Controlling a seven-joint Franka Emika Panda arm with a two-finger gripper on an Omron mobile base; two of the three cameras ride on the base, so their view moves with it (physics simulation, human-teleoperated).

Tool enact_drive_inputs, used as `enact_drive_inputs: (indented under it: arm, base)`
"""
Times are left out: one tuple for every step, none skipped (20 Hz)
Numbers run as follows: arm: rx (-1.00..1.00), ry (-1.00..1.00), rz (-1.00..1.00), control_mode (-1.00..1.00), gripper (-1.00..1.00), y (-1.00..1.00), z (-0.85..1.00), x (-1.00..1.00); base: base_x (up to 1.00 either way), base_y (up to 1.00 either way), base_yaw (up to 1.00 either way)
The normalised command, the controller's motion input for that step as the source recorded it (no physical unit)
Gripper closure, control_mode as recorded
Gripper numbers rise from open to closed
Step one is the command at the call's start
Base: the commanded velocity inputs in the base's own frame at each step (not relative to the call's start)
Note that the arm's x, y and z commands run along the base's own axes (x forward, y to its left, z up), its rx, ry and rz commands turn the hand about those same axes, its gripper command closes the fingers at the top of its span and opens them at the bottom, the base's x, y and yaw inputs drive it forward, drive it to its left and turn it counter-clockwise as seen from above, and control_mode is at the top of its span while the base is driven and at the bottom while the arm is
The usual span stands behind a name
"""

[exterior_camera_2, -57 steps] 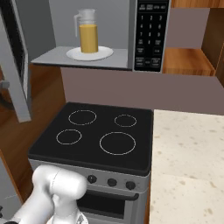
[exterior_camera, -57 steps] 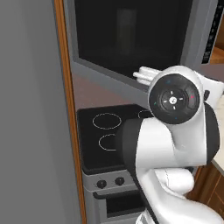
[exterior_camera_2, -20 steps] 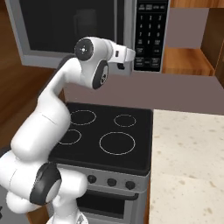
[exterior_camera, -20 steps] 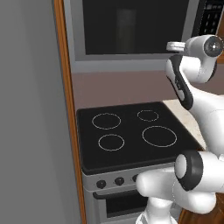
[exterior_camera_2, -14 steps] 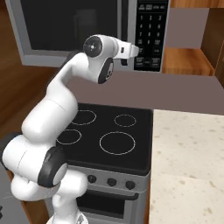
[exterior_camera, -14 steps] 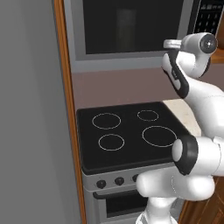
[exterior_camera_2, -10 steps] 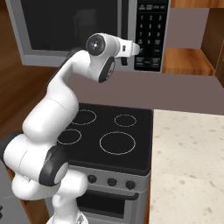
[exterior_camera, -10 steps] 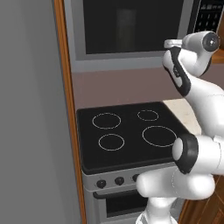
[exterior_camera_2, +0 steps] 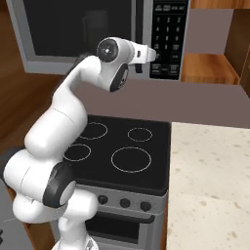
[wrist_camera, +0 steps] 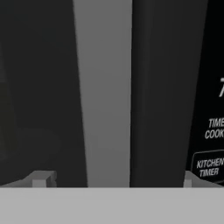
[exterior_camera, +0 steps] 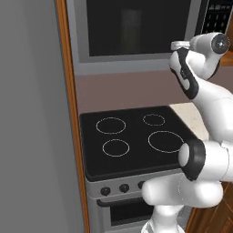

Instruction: Close the microwave door.

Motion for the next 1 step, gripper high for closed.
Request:
enact_drive_inputs:
  arm:
    - [0.00, 0.00, 0.00, -1.00, -1.00, 0.00, 0.00, 0.00]
  base:
    - [0.00, 0.00, 0.00]
